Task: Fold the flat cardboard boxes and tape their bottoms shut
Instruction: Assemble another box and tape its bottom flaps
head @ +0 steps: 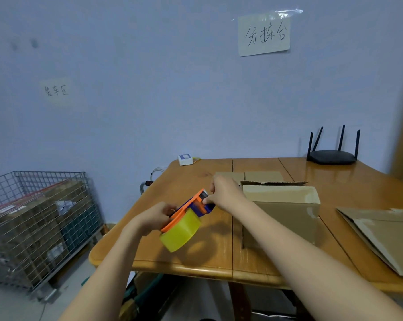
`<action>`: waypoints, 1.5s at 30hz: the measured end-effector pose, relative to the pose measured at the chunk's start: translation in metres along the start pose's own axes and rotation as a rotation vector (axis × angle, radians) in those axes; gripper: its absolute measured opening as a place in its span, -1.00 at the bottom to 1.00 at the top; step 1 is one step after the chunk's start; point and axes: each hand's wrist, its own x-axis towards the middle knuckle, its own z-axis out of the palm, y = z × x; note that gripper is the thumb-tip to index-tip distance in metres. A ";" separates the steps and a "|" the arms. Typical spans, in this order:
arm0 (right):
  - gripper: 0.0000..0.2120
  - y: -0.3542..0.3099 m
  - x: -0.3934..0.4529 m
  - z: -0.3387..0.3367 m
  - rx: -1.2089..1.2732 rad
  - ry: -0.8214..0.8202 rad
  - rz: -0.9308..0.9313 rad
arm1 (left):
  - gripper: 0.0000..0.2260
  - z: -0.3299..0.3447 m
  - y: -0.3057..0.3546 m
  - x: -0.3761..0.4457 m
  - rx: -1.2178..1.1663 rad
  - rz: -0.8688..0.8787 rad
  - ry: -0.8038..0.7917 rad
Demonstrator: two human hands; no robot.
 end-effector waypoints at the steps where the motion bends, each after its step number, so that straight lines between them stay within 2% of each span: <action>1: -0.64 0.001 0.000 -0.001 0.012 0.004 0.006 | -0.86 0.001 0.001 0.000 -0.010 0.002 -0.007; 7: -0.77 0.006 -0.004 -0.004 0.060 -0.025 -0.016 | -0.83 0.004 0.014 -0.003 0.031 -0.017 -0.087; 11: -0.87 0.006 -0.008 -0.012 0.042 -0.075 -0.086 | -0.45 0.006 0.028 -0.006 0.088 -0.045 -0.221; 12: -0.88 0.006 -0.009 -0.016 0.035 -0.079 -0.113 | -0.44 0.007 0.034 -0.006 0.116 -0.041 -0.241; 16: -0.89 0.005 -0.015 -0.032 0.025 -0.080 -0.175 | -0.66 0.010 0.050 0.001 0.179 -0.117 -0.250; 21: -0.87 0.012 -0.022 -0.060 0.094 -0.026 -0.149 | -0.78 0.002 0.068 0.012 0.024 -0.202 -0.268; 26: -0.86 0.017 -0.029 -0.081 0.124 0.004 -0.143 | -0.74 -0.004 0.096 0.015 0.044 -0.214 -0.291; 30: -0.83 0.033 -0.027 -0.108 0.145 0.082 -0.110 | -0.68 -0.008 0.096 0.017 0.180 -0.255 -0.280; 35: -0.85 0.047 -0.027 -0.124 0.185 0.127 -0.087 | -0.75 -0.008 0.098 0.021 0.196 -0.240 -0.235; 38: -0.84 0.055 -0.030 -0.126 0.154 0.089 -0.074 | -0.79 -0.008 0.107 0.019 0.257 -0.238 -0.261; 41: -0.81 0.059 -0.035 -0.128 0.110 0.059 -0.037 | -0.72 -0.010 0.110 0.017 0.302 -0.258 -0.274; 45: -0.89 0.055 -0.045 -0.130 0.205 -0.042 0.009 | -0.64 -0.011 0.114 0.015 0.334 -0.281 -0.270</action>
